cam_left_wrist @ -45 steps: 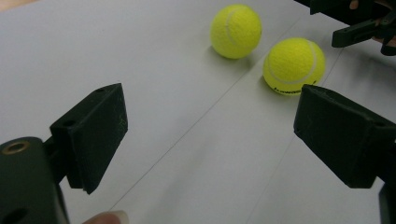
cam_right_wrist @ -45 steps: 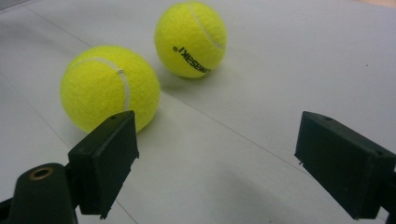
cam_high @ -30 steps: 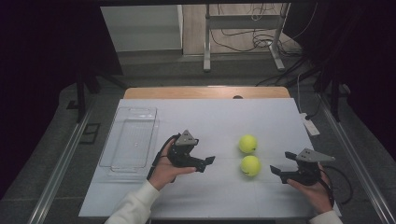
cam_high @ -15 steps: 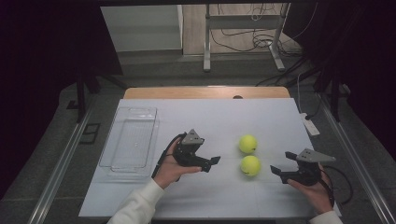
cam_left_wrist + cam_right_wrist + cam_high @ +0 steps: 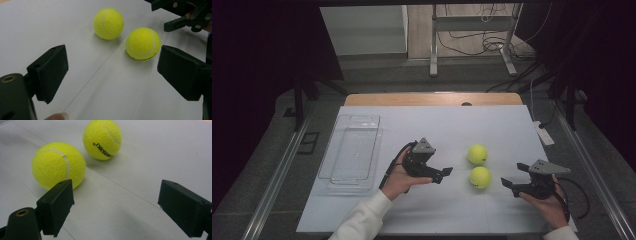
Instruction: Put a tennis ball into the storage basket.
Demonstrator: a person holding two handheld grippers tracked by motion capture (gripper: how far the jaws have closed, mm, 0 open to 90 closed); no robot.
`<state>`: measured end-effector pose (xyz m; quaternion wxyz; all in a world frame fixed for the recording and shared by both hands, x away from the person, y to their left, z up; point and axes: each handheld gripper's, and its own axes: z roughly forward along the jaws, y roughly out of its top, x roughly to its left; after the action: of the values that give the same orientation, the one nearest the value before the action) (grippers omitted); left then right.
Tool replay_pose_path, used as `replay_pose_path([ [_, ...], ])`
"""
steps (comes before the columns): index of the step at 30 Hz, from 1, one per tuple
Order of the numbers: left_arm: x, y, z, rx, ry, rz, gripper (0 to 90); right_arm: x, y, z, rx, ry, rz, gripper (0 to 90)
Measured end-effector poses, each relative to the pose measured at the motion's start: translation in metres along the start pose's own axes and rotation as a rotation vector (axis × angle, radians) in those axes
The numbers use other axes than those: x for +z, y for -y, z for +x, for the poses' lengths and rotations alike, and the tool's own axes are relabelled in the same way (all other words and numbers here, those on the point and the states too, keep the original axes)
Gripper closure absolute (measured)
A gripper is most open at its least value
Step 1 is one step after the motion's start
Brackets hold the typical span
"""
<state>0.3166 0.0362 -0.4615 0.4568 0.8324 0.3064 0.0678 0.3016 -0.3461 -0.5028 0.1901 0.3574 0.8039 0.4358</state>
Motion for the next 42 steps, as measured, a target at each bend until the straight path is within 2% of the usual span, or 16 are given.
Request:
replay_pose_path([
  [8,0.004,-0.003,-0.004,0.016,0.013,0.007,10.8,0.000,0.000,0.001,0.009,0.003,-0.001,13.4],
  [11,0.004,-0.003,-0.003,0.005,0.012,0.003,10.9,-0.001,0.000,0.002,0.006,0.002,-0.007,13.7],
  [23,0.023,-0.008,-0.011,0.032,0.037,0.031,10.7,-0.001,0.000,0.004,0.001,-0.008,-0.009,13.8],
  [42,0.037,-0.012,-0.015,0.039,0.055,0.046,10.8,0.000,0.000,0.002,0.005,-0.004,-0.007,13.9],
])
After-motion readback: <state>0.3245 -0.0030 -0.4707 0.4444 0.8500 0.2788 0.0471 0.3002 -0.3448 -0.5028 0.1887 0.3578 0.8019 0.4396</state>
